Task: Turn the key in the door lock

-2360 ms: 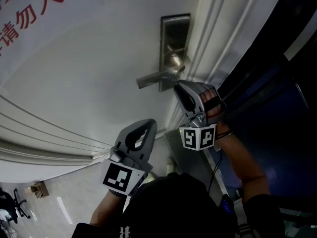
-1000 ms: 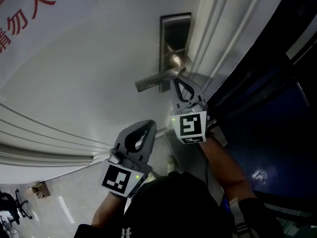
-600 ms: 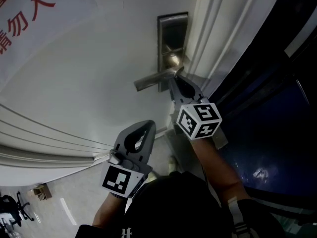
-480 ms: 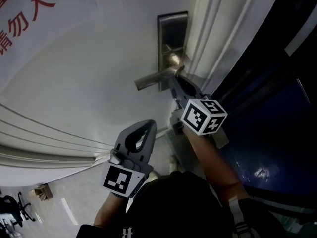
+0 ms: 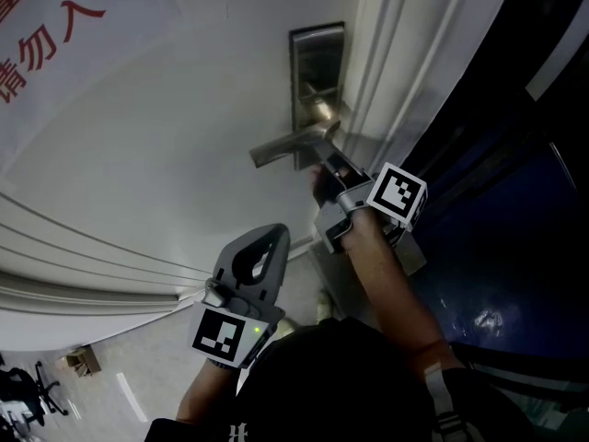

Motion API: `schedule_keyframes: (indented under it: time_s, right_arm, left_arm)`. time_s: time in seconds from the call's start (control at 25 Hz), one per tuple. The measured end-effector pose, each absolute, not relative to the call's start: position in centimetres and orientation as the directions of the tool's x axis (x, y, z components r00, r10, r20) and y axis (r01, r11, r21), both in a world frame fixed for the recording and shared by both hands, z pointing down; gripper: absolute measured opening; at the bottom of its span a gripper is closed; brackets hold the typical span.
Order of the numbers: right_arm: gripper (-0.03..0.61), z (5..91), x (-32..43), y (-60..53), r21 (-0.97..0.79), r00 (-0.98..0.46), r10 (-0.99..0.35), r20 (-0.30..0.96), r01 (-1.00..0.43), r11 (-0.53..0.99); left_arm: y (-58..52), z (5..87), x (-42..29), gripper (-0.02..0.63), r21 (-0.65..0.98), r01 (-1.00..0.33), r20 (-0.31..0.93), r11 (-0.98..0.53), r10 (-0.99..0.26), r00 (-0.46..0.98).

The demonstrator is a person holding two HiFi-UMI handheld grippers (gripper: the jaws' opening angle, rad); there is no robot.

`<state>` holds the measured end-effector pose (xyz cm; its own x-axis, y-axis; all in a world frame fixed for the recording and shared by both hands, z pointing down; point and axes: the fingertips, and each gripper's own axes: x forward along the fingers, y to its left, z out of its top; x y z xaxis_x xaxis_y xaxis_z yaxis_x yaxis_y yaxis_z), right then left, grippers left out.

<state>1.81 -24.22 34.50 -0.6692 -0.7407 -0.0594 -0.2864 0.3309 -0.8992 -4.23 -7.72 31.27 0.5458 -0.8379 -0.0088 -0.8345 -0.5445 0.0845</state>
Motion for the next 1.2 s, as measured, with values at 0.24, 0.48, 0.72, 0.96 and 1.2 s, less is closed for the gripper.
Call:
schedule_keyframes:
  time_s: [0.24,0.48,0.72,0.96,1.2]
  right_arm:
    - [0.021,34.66,1.66,-24.32,-0.972,-0.688,-0.714,-0.134,-0.048,0.229]
    - [0.021,34.72,1.55,-24.33,-0.981,-0.685,-0.705,-0.182,0.078,0.178]
    - [0.022,34.80,1.51,-24.40,-0.979,-0.686,-0.699,-0.203,0.120,0.166]
    - [0.023,34.75,1.42,-24.40,-0.975,-0.688,-0.690,-0.222,0.157,0.157]
    - [0.023,34.76,1.38,-24.42,-0.969,-0.692,-0.678,-0.247,0.183,0.166]
  left_arm:
    - [-7.68,31.18,-4.14,0.007,0.085,-0.832,-0.011,-0.548,-0.836,0.549]
    - [-7.69,31.16,-4.10,0.008,0.085,-0.833,-0.010,-0.547,-0.836,0.548]
    - [-7.77,31.31,-4.06,0.006,0.086,-0.834,-0.006,-0.546,-0.837,0.547]
    - [-7.92,31.35,-3.86,0.008,0.087,-0.833,-0.004,-0.546,-0.836,0.548]
    - [-8.14,31.37,-3.68,0.008,0.088,-0.832,-0.004,-0.548,-0.835,0.550]
